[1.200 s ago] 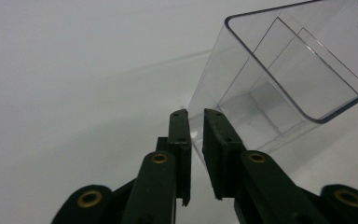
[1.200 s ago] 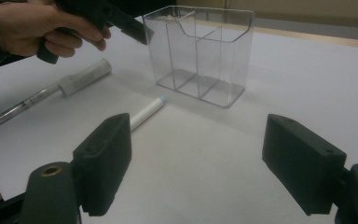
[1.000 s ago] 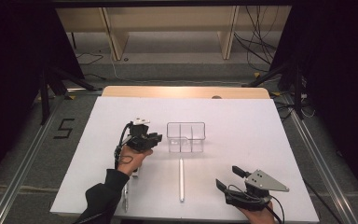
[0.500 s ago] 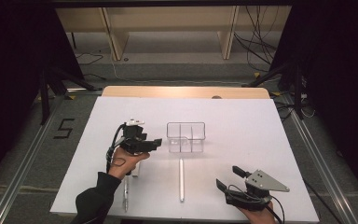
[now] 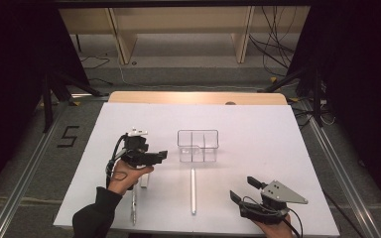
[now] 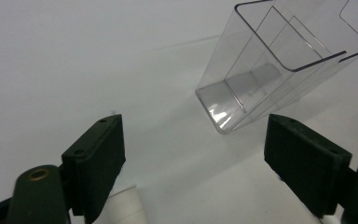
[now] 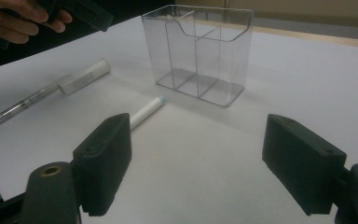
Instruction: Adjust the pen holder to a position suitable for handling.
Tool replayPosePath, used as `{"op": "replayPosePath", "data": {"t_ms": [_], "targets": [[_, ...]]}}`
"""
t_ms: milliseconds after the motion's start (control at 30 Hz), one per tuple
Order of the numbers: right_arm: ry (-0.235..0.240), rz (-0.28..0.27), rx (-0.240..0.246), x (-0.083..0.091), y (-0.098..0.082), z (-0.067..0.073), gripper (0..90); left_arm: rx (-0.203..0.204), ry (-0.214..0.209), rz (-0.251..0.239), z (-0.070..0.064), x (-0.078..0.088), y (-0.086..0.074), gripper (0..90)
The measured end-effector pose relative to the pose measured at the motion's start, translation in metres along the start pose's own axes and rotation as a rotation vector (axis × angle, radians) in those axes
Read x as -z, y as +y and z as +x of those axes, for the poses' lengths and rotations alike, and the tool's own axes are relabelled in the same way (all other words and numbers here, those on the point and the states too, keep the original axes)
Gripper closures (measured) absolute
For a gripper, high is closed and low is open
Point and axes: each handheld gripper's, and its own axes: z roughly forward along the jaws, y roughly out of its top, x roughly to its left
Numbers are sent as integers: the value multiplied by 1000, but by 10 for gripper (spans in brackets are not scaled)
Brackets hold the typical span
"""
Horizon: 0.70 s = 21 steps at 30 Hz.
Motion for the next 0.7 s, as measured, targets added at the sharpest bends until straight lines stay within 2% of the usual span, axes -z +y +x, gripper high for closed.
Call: {"op": "replayPosePath", "data": {"t_ms": [700], "targets": [[1,5,3,-1,-1,0,246,2,53,33,6,21,-26,162]]}}
